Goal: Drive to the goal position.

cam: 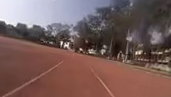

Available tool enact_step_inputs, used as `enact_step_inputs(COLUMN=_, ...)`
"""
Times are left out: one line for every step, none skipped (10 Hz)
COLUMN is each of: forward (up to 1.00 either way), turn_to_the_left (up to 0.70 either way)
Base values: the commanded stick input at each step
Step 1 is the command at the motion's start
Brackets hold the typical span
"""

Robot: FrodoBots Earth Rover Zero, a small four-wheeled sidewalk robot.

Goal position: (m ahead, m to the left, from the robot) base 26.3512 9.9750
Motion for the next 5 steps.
enact_step_inputs(forward=0.7, turn_to_the_left=0.0)
enact_step_inputs(forward=0.7, turn_to_the_left=0.0)
enact_step_inputs(forward=0.7, turn_to_the_left=0.0)
enact_step_inputs(forward=0.7, turn_to_the_left=0.0)
enact_step_inputs(forward=0.7, turn_to_the_left=0.0)
